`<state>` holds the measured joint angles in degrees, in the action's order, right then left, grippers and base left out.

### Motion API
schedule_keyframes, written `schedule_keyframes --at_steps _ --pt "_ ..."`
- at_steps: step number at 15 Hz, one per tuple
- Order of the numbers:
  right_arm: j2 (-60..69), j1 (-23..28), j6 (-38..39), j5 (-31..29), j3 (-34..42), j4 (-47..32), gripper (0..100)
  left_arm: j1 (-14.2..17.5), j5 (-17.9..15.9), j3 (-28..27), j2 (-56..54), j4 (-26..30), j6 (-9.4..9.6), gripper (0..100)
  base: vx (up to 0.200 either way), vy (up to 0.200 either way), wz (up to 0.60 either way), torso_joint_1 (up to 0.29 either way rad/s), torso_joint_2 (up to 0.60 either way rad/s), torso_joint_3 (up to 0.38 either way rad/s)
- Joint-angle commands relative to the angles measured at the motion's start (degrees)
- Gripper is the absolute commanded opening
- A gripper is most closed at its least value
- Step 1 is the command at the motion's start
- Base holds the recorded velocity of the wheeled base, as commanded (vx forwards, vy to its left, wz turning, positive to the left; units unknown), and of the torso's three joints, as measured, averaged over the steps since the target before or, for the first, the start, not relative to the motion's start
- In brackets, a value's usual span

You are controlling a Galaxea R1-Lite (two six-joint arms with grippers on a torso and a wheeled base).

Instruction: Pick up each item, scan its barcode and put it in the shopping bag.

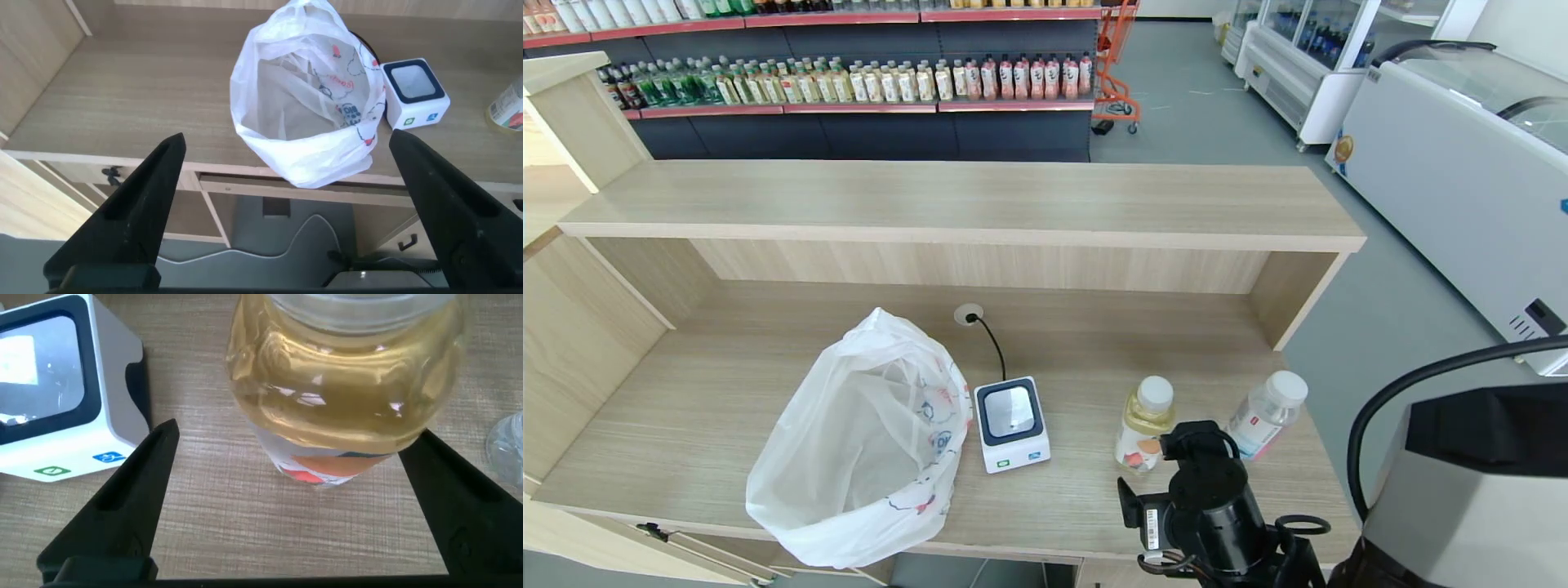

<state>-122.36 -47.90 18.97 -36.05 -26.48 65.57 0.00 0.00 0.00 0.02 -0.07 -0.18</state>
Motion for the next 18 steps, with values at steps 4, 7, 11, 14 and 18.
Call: schedule_keyframes --at_steps 4,7,11,14,18 --pt "-6.1 1.4 -1.9 0.1 -3.5 7.7 100 0.0 0.0 0.0 0.0 0.0 0.01 100 0.000 0.000 0.00 0.000 0.00 0.000" --pt "-7.8 2.3 -1.9 0.3 -6.6 9.0 100 0.0 0.0 0.0 0.0 0.0 0.01 100 0.000 0.000 0.00 0.000 0.00 0.000" --pt "-10.2 2.7 -2.3 0.3 -10.5 9.4 100 0.0 0.0 0.0 0.0 0.0 0.01 100 0.000 0.000 0.00 0.000 0.00 0.000" --pt "-12.2 2.7 -2.9 0.6 -12.7 10.5 100 0.0 0.0 0.0 0.0 0.0 -0.08 100 0.000 0.000 0.00 0.000 0.00 0.000" --pt "-14.8 3.8 -5.8 0.7 -14.6 14.1 100 0.0 0.0 0.0 0.0 0.0 0.01 100 0.000 0.000 0.00 0.000 0.00 0.000"
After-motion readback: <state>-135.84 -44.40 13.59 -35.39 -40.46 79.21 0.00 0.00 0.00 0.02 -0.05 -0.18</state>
